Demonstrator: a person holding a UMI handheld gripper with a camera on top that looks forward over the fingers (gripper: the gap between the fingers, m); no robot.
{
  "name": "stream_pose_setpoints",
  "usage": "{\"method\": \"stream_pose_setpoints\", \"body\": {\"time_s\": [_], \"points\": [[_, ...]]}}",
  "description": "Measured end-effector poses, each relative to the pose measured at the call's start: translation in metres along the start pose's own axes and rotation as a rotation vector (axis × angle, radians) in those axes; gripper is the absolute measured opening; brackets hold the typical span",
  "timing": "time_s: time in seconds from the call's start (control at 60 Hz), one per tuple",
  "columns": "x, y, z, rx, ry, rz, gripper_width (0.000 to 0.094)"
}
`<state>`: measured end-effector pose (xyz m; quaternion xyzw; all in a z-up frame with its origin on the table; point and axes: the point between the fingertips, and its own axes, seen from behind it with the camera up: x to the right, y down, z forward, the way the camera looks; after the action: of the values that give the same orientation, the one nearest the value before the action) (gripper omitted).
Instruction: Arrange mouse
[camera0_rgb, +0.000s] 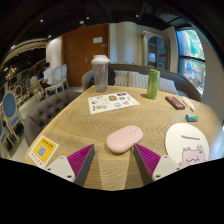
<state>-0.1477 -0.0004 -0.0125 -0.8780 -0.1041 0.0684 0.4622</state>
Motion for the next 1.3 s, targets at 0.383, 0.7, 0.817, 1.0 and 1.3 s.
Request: {"method": "stream_pose_setpoints", "body": {"time_s": [0.383,0.7,0.817,1.0,1.3], "points": [[0.002,-0.031,0.050,-0.035,0.015,0.015,0.0742],[0.011,-0.035,0.053,-0.025,0.077,0.026,0.0412],[0.009,-0.037,0.039,-0.008,0.049,0.013,0.0412],[0.060,-0.094,-0.036,0.172,0.108,-0.012,0.0412],[0.209,-0.082,-0.086,0.182,0.264,0.106,0.0410]]}}
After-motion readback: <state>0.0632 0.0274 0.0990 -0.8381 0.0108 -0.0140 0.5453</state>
